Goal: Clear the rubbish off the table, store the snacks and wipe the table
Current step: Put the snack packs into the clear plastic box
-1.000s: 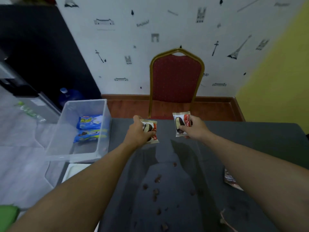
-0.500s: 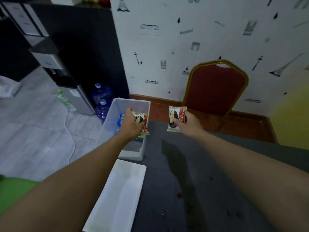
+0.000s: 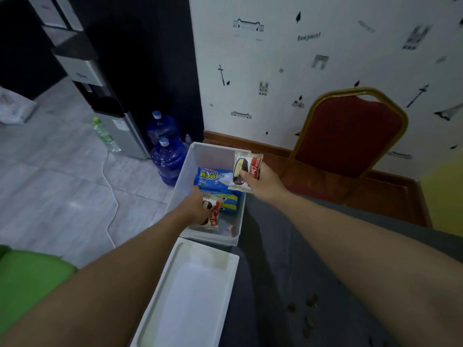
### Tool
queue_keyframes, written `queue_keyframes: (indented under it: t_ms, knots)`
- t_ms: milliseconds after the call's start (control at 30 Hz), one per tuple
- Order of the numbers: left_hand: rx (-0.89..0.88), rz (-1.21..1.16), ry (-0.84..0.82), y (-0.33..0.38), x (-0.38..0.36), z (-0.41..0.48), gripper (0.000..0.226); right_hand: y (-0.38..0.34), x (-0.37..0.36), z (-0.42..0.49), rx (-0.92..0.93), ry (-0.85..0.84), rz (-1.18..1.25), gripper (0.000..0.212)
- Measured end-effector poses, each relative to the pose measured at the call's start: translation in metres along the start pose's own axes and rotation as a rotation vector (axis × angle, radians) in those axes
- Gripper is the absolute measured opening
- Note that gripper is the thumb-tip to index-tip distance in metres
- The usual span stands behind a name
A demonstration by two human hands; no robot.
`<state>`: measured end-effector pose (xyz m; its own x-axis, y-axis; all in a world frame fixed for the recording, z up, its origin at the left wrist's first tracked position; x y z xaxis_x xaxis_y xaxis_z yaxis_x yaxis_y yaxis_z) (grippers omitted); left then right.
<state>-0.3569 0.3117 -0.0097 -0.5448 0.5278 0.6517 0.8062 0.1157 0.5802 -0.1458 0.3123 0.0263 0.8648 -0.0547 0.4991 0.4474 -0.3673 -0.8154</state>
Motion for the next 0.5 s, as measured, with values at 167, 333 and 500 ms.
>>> queue_keyframes:
  t_ms: [167, 333, 500]
  knots:
    - [0.055, 0.272, -0.183, -0.022, -0.02, 0.018, 0.087, -0.002, -0.013, 0.007, 0.005, -0.025, -0.067, 0.036]
    - [0.016, 0.42, -0.114, -0.031, -0.021, 0.027, 0.09, -0.005, -0.014, 0.013, -0.003, -0.024, -0.103, 0.036]
    - [-0.019, 0.541, -0.044, -0.029, -0.02, 0.025, 0.078, -0.007, -0.014, 0.016, 0.01, -0.021, -0.123, 0.036]
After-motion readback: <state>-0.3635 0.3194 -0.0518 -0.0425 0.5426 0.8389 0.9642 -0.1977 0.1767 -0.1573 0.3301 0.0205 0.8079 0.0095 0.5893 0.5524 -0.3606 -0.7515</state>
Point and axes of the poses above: each hand's wrist, its own z-axis towards the middle knuckle, its own x-axis out of the back of the hand, y = z × x, the point moved 5 cm from there along z, towards the middle knuckle, and after that the axes turned 4 degrees about -x, right-handed, at the moved point
